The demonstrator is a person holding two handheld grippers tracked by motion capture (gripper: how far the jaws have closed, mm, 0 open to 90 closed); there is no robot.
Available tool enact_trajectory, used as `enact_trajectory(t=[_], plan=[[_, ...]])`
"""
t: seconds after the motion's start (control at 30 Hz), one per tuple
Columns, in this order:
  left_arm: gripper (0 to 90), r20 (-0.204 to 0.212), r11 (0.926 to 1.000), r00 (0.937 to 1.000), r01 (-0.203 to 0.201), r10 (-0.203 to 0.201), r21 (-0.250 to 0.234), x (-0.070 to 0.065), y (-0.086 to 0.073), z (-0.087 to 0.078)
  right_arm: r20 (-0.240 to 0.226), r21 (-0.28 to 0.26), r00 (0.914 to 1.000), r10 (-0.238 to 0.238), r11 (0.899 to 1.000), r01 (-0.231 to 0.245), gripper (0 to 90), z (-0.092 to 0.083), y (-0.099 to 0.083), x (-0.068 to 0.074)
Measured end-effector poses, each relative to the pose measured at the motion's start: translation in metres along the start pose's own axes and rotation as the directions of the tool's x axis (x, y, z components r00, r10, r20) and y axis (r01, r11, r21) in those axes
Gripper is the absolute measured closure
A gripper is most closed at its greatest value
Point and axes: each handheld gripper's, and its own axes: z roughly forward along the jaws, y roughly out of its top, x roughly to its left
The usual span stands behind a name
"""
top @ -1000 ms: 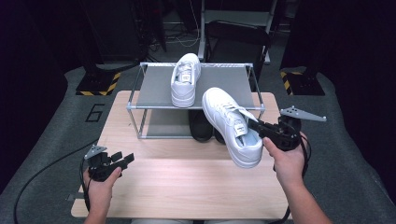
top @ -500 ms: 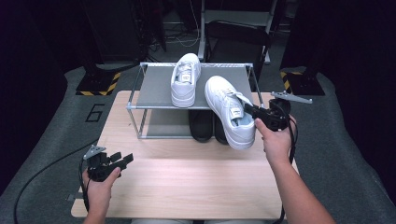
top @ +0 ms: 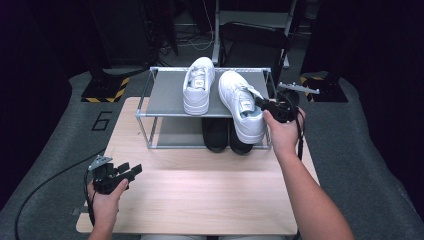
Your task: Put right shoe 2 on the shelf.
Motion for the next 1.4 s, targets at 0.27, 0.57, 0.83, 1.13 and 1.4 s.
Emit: enact_trajectory(t=[0.27, 0.57, 0.83, 1.13, 1.4], plan=[[39.8, 0.012, 1.0000, 0.9999, 0.002, -0.002, -0.002, 0.002, 0.002, -0.001, 0.054, 0.004, 0.9980, 0.031, 1.000, -0.031, 81.1, 0.034, 0.017, 0.000], [39.8, 0.011, 0.9999, 0.9999, 0.013, -0.013, -0.002, 0.005, 0.001, -0.002, 0.102, -0.004, 0.9927, 0.064, 0.998, -0.064, 80.9, 0.067, 0.032, 0.002], [39.8, 0.012, 1.0000, 0.9999, 0.008, -0.008, 0.000, 0.006, 0.001, -0.003, 0.114, -0.009, 0.9883, 0.101, 0.995, -0.101, 77.7, 0.086, 0.034, -0.004], [39.8, 0.012, 1.0000, 0.9999, 0.003, -0.003, 0.002, 0.004, 0.000, -0.001, 0.086, -0.091, 0.9946, 0.058, 0.995, -0.050, 53.2, 0.072, 0.028, -0.006], [39.8, 0.014, 0.9999, 0.9998, 0.011, -0.011, -0.005, -0.003, -0.001, 0.000, 0.042, -0.151, 0.9991, 0.002, 0.989, 0.005, 51.3, 0.027, 0.021, 0.000]])
